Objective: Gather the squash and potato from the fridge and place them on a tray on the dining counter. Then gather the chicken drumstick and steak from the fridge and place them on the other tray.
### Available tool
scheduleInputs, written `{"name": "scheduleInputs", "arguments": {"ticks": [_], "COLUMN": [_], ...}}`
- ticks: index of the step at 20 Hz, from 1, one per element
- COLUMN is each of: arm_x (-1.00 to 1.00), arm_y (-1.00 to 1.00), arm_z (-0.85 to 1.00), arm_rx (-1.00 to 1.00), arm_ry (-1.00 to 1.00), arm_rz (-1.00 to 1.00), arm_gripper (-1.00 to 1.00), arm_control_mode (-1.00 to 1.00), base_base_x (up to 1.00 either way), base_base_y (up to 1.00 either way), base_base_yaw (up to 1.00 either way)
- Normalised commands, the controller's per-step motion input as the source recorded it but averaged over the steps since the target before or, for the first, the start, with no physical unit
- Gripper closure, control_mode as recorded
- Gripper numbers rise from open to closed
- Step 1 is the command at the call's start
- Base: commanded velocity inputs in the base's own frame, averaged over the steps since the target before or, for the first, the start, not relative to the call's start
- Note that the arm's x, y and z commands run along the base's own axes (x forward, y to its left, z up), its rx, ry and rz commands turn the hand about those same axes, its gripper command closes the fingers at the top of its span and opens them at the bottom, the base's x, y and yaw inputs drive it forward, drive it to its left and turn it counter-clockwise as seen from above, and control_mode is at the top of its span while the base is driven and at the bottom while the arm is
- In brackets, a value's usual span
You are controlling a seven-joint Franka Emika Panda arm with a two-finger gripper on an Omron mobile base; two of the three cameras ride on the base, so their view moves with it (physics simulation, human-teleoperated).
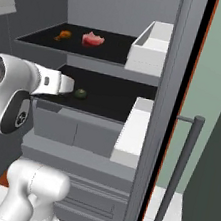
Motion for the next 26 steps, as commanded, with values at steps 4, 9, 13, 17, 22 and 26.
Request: {"name": "scheduleInputs", "arguments": {"ticks": [4,9,13,17,22,26], "arm_x": [0.05,0.0,0.0,0.0,0.0,0.05], "arm_y": [0.0,0.01,0.04,0.0,0.05,0.15], "arm_z": [0.36,0.33,0.28,0.25,0.21,0.11], "arm_rx": [0.09,0.06,0.06,0.11,0.12,0.11], "arm_ry": [0.02,0.01,0.0,0.02,0.04,0.12], "arm_rz": [-0.11,-0.12,-0.07,0.0,-0.01,-0.05], "arm_gripper": [-1.0,-1.0,-1.0,-1.0,-1.0,-1.0], "arm_control_mode": [-1.0,-1.0,-1.0,-1.0,-1.0,-1.0], "base_base_x": [0.0,0.0,0.0,0.0,0.0,0.0], "base_base_y": [0.0,0.0,0.0,0.0,0.0,0.0], "base_base_yaw": [0.0,0.0,0.0,0.0,0.0,0.0]}}
